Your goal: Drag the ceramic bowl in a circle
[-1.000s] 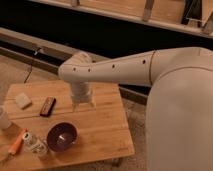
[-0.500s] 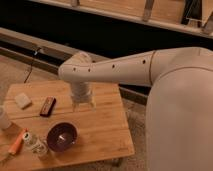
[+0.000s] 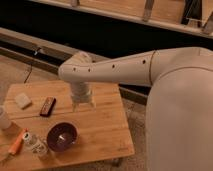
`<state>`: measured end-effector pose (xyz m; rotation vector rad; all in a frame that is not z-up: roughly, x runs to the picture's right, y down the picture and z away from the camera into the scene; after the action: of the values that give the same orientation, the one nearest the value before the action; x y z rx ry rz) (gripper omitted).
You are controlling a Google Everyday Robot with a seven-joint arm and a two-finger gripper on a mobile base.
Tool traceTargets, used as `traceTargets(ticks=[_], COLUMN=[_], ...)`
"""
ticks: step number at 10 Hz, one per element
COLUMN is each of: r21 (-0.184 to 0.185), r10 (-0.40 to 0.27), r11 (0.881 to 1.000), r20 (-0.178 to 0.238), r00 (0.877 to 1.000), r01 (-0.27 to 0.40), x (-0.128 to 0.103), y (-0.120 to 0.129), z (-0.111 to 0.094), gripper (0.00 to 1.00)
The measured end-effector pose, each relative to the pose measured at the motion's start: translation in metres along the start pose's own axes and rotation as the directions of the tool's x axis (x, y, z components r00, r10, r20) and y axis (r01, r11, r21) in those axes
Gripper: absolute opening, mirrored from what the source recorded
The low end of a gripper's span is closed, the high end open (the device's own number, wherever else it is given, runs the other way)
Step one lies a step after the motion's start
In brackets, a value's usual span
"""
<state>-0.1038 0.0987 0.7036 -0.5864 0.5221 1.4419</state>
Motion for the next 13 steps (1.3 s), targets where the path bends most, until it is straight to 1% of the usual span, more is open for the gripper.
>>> traceTargets(ticks=[2,4,6,7,8,10,11,13], r21=[0.001,-0.013,-0.019,-0.023,-0.023,-0.023,-0.024,-0.027], r10=[-0.006,-0.050,-0.097,-0.126,-0.143,-0.178,-0.190,-0.213], r11=[1.000,0.999,0.995,0.992,0.990,0.984,0.982,0.977], r20=[0.006,0.023,0.025,0.015,0.003,-0.032,-0.044,-0.072], r00=[1.000,0.999,0.995,0.992,0.990,0.984,0.981,0.974], r01=[0.006,0.050,0.097,0.127,0.143,0.177,0.189,0.212], x=[0.001,0.010,0.024,0.037,0.047,0.071,0.079,0.095], y=[0.000,0.017,0.031,0.038,0.042,0.049,0.052,0.058], z=[0.000,0.005,0.010,0.016,0.021,0.034,0.039,0.055], gripper=[0.65,0.65,0.65,0.65,0.65,0.65,0.65,0.65])
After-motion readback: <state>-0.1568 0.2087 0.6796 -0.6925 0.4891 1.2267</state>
